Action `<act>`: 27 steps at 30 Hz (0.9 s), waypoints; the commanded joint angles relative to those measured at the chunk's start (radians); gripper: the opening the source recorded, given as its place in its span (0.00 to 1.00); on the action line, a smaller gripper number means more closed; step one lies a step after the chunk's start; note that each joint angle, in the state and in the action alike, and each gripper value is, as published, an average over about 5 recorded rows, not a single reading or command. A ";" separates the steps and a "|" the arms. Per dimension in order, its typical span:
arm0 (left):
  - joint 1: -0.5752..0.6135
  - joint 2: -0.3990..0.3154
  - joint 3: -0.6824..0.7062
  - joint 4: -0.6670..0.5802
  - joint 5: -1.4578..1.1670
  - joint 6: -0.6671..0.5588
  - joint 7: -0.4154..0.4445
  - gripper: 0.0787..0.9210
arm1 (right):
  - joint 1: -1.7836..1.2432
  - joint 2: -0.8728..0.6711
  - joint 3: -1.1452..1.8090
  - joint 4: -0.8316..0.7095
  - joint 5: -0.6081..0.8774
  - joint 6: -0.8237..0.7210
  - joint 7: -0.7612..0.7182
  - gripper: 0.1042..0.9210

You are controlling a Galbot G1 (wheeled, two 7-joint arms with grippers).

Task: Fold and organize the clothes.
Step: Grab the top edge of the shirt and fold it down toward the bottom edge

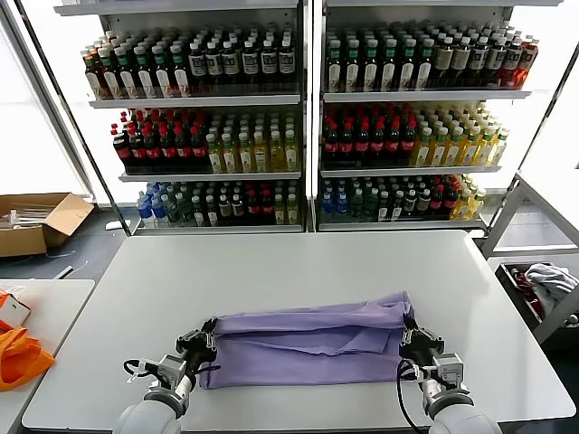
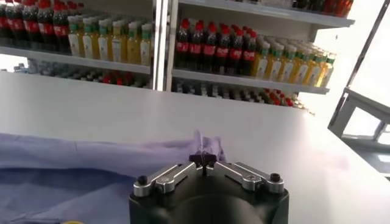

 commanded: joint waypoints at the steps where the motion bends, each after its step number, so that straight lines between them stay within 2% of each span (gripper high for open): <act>1: 0.028 -0.011 -0.004 -0.004 0.044 -0.001 0.005 0.02 | -0.025 0.003 -0.031 -0.013 -0.033 -0.005 0.002 0.00; 4: 0.027 -0.012 -0.007 -0.023 0.041 -0.002 0.003 0.08 | -0.030 0.010 -0.045 -0.032 -0.054 -0.002 0.009 0.01; 7: 0.029 -0.014 -0.014 -0.048 0.034 -0.003 -0.004 0.18 | -0.036 0.018 -0.045 -0.051 -0.068 0.005 0.019 0.06; 11: 0.034 -0.025 -0.026 -0.070 0.031 -0.001 -0.013 0.32 | -0.046 0.017 -0.033 -0.054 -0.060 0.015 0.034 0.20; 15: 0.032 -0.054 -0.038 -0.078 0.020 0.009 -0.035 0.46 | -0.073 0.020 0.007 0.027 -0.012 0.026 0.047 0.35; 20: 0.039 -0.133 -0.049 -0.095 0.007 0.042 -0.070 0.63 | -0.097 0.027 0.072 0.132 0.009 0.060 0.050 0.52; 27: 0.073 -0.259 -0.053 -0.133 -0.003 0.072 -0.092 0.84 | -0.029 -0.051 0.146 0.164 0.101 0.025 0.056 0.75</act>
